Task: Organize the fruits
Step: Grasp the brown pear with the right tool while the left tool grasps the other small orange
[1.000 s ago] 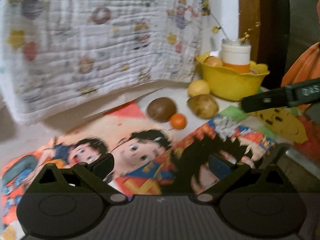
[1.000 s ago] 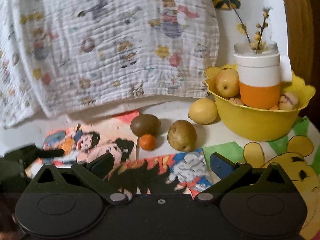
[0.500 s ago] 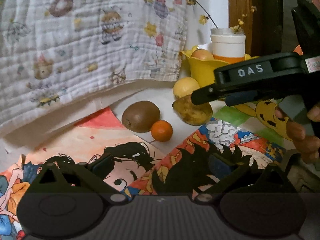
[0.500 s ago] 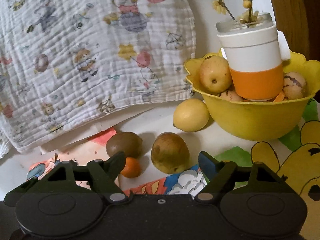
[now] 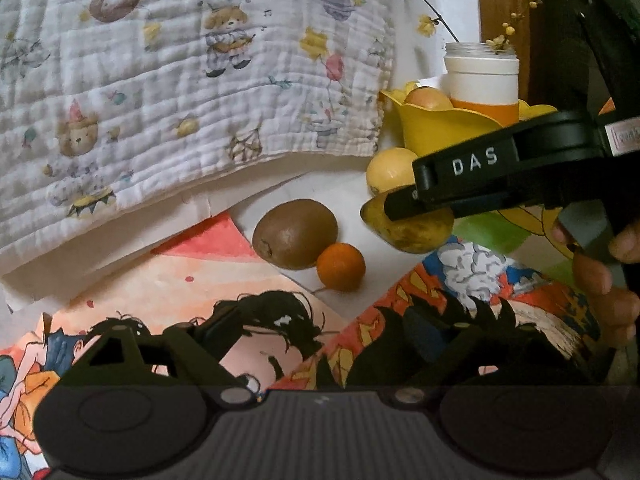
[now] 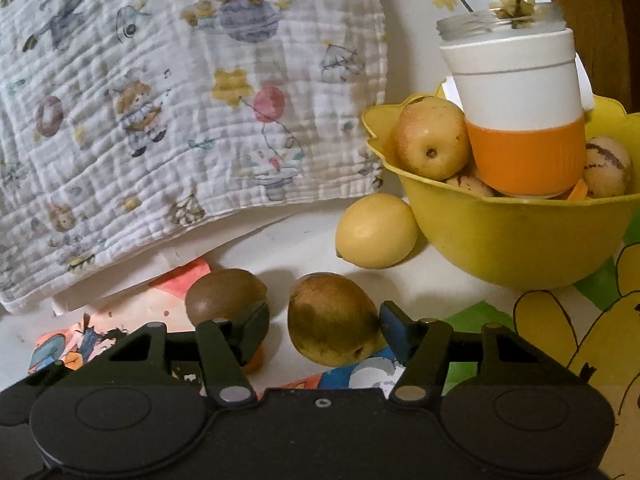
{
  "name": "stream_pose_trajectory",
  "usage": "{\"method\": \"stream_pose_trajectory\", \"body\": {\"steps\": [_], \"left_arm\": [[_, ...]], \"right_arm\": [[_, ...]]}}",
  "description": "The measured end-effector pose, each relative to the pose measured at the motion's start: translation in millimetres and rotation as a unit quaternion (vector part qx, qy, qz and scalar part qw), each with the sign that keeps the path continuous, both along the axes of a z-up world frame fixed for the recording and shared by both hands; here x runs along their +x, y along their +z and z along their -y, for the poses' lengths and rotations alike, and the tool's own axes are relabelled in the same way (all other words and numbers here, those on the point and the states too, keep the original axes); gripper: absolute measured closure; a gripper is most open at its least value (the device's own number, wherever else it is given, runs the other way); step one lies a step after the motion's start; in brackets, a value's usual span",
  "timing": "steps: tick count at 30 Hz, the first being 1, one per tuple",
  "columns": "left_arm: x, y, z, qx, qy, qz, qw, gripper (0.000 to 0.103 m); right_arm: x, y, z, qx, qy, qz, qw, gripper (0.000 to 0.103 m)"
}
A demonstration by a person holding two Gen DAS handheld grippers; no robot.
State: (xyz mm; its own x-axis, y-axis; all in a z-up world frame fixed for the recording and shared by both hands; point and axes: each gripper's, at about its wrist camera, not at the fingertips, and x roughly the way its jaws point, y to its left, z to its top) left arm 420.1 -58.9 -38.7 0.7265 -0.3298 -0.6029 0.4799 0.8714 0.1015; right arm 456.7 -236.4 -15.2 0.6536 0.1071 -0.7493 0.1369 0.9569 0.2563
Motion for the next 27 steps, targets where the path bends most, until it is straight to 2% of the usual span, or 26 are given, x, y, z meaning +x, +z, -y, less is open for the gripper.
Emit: {"method": "stream_pose_trajectory", "body": {"steps": [5,9,12,16,25,27], "left_arm": [[7.5,0.9,8.3,0.008,-0.006,0.006,0.9999,0.020],[12.6,1.2,11.2,0.006,-0.008,0.001,1.0000,0.031],[18.1,1.3,8.9,-0.012,-0.001,-0.015,0.9998,0.042],[25.9,1.3,2.2,-0.039,0.011,-0.036,0.9985,0.050],[39.3,0.5,1.6,-0.075,0.015,-0.069,0.9947,0.051],[42.3,0.1,2.8,-0.076,0.020,-0.074,0.9941,0.055]], "right_arm": [[4.3,-3.1,-1.4,-0.009,0.002,-0.005,1.000,0.043],[9.8,-6.8,-1.0,-0.008,0.003,-0.013,1.000,0.046],[11.1,-8.4,-1.3,-0.006,0.006,-0.014,1.000,0.046],[10.1,-8.5,-0.9,-0.003,0.005,-0.013,1.000,0.047],[8.3,-8.5,2.0,0.011,0.000,-0.014,1.000,0.047],[7.7,-8.5,2.0,0.012,-0.001,-0.015,1.000,0.047]]}}
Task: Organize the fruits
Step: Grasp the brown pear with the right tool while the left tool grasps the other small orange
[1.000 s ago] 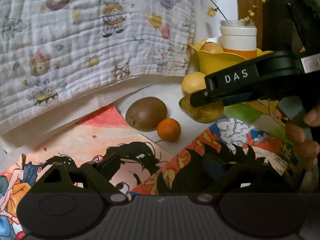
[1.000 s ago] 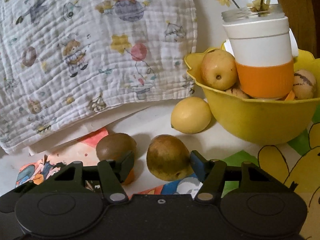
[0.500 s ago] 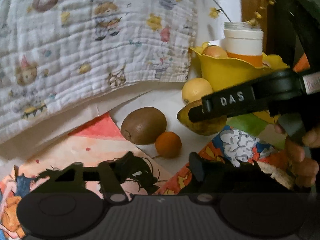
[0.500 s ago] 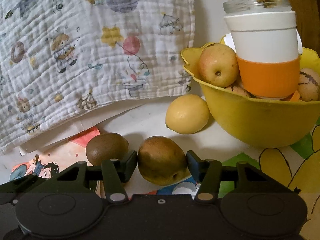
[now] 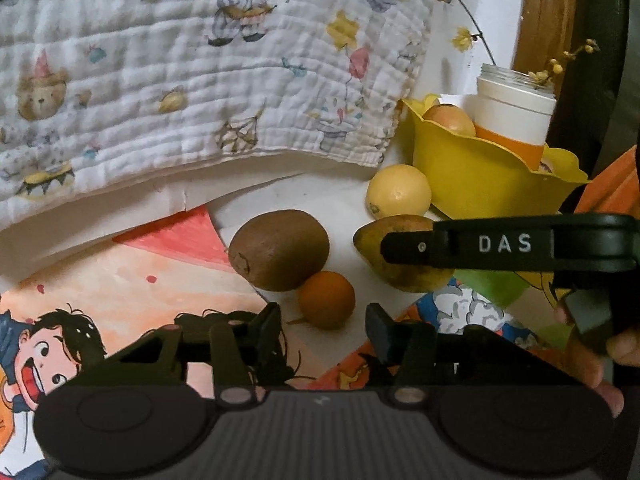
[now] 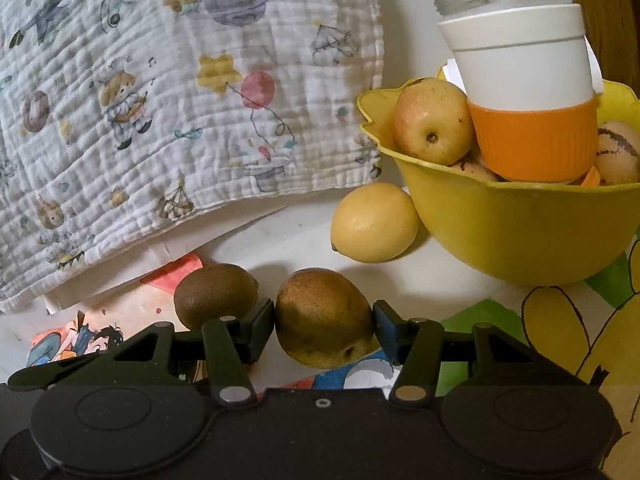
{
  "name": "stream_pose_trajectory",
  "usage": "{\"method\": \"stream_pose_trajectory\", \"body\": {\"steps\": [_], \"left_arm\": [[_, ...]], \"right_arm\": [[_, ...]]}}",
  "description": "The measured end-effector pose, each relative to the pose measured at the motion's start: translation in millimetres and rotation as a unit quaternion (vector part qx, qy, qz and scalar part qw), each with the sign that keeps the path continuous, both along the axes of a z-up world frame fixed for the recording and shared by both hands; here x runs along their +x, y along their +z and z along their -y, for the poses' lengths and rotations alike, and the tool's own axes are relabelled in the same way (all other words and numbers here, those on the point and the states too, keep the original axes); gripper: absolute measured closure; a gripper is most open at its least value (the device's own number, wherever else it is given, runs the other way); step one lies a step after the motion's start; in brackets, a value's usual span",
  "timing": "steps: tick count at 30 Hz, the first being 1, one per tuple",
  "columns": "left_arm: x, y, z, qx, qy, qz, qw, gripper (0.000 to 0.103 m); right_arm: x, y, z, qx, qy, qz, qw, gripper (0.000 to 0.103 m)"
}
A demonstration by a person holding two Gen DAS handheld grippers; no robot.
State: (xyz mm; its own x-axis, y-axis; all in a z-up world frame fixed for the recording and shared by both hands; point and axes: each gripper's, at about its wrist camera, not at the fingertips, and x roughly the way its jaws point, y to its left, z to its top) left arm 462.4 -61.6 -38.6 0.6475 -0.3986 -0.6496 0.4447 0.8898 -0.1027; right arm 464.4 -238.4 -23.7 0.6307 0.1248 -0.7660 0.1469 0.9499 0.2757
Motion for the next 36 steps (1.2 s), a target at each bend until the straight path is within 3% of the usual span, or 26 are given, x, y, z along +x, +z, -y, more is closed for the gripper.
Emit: {"method": "stream_pose_trajectory", "body": {"steps": [4,13,36], "left_arm": [[6.0,-1.0,2.9,-0.007,0.008,-0.013,0.9999,0.063],[7.9,-1.6,0.1,-0.023,0.022,-0.034,0.9989,0.069],[-4.6,-0.5,-7.5,-0.014,0.012,-0.032,0.9993,0.070]], "right_arm": [[0.1,-1.0,-0.8,0.002,0.001,-0.002,1.000,0.047],[2.9,-7.6,-6.1,0.012,0.006,-0.012,1.000,0.047],[1.7,-7.1,-1.6,0.024,0.003,-0.008,1.000,0.045]]}}
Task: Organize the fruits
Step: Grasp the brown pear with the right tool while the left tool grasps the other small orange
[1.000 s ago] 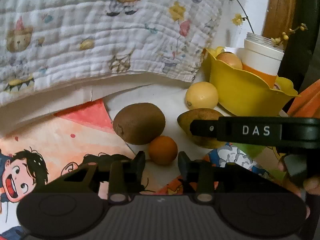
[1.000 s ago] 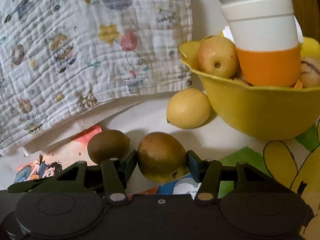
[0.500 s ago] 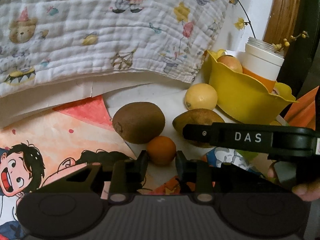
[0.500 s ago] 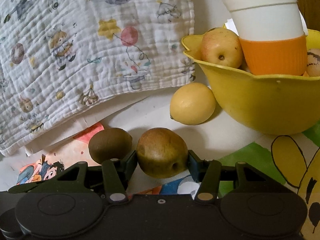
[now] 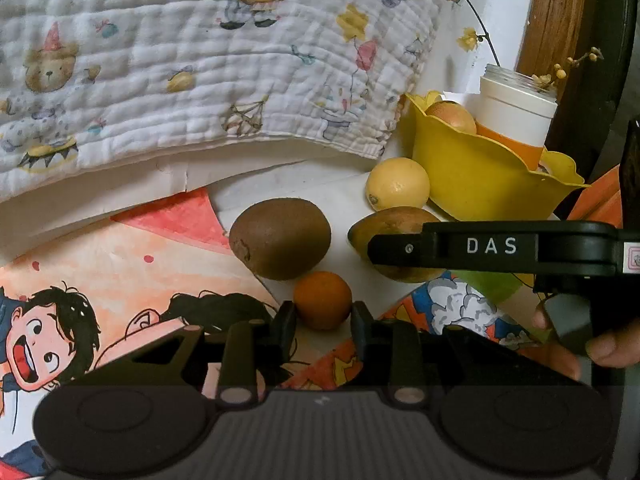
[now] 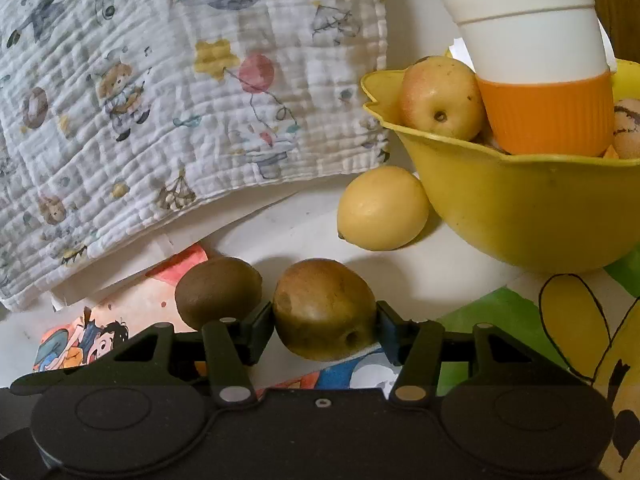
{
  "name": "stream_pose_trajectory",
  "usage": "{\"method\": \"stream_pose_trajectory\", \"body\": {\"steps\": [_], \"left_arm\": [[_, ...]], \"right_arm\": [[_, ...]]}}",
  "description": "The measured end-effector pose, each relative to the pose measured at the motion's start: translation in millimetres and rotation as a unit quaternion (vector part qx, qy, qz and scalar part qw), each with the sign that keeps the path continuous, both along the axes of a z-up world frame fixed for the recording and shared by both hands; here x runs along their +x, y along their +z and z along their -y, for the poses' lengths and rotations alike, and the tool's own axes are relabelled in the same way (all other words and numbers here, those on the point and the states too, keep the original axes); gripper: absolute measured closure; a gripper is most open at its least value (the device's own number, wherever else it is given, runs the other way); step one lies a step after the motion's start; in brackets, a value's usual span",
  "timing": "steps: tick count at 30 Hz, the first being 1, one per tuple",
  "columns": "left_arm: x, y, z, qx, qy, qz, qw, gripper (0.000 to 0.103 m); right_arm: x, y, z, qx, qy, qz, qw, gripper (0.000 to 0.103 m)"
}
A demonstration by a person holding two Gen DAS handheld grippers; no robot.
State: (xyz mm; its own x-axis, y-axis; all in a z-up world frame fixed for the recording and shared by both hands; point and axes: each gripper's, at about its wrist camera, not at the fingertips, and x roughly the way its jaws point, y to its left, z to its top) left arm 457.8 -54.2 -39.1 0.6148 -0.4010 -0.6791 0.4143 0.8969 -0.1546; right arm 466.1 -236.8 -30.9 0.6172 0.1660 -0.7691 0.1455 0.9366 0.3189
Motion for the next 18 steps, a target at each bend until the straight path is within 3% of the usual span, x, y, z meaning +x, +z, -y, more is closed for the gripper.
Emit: {"method": "stream_pose_trajectory", "body": {"steps": [7,18], "left_arm": [[3.1,-0.4,2.4,0.003,0.004,0.001,1.0000,0.065],[4.8,0.7,3.7,-0.003,0.006,-0.006,1.0000,0.069]], "right_arm": [[0.6,-0.5,-2.5,-0.007,-0.005,0.003,1.000,0.045],[-0.2,-1.5,-1.2,-0.008,-0.002,0.009,1.000,0.047]]}}
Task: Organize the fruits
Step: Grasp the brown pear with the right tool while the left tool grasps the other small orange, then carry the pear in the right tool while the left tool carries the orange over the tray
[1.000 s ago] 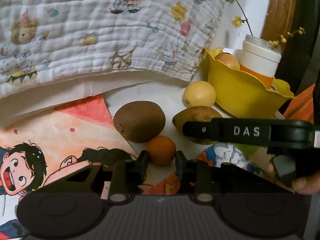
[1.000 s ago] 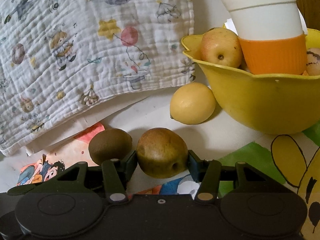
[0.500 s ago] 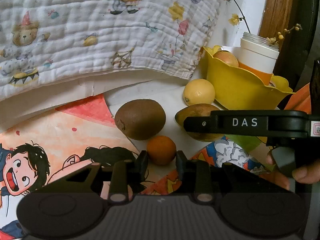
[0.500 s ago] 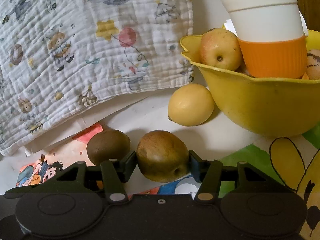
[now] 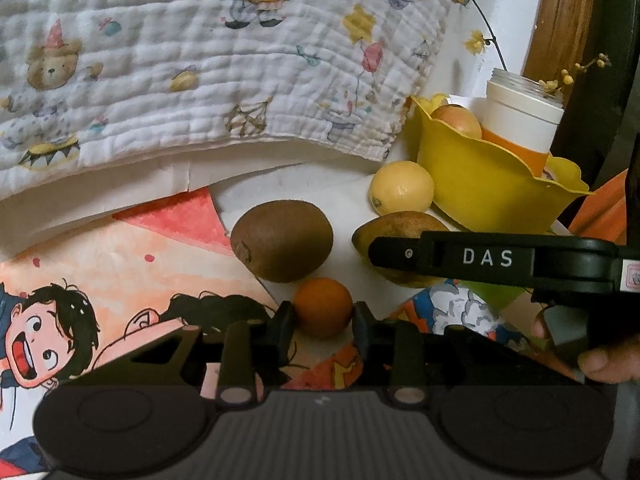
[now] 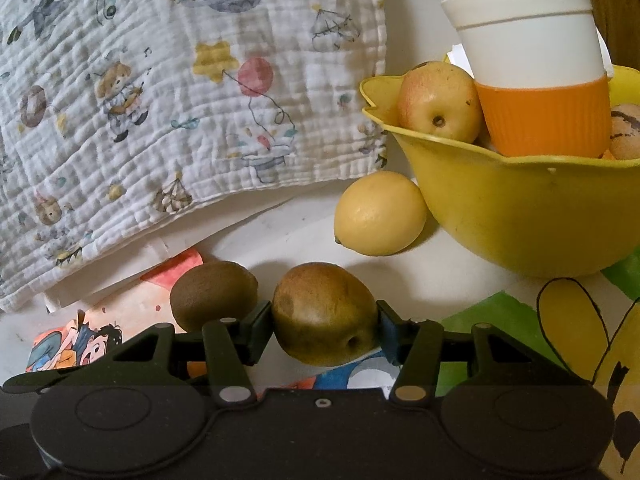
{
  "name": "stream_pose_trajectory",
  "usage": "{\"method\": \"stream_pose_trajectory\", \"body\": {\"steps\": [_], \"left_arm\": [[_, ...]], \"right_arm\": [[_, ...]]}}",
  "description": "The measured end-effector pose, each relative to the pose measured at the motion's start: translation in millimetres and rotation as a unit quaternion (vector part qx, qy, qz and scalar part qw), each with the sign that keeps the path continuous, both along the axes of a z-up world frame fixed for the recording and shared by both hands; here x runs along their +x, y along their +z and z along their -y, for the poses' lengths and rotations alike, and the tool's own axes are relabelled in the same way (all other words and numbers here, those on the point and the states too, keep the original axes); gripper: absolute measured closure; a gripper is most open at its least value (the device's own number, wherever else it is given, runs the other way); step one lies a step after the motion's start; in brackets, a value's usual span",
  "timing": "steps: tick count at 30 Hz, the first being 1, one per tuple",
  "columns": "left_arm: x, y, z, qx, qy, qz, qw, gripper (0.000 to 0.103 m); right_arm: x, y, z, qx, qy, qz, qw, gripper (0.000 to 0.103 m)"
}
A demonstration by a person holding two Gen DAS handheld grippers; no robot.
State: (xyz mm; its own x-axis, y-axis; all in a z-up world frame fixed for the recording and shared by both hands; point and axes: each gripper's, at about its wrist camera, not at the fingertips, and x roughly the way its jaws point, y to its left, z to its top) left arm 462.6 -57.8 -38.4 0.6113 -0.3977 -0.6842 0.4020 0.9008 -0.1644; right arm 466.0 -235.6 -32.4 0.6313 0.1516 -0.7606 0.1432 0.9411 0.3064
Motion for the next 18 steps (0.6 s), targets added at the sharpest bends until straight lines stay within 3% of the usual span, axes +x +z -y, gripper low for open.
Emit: {"method": "stream_pose_trajectory", "body": {"steps": [18], "left_arm": [[-53.3,40.4,-5.9,0.016,-0.004,0.024,0.9996,0.069]], "right_arm": [[-52.3,36.4,22.5,0.039,0.032,0.032,0.998,0.047]]}}
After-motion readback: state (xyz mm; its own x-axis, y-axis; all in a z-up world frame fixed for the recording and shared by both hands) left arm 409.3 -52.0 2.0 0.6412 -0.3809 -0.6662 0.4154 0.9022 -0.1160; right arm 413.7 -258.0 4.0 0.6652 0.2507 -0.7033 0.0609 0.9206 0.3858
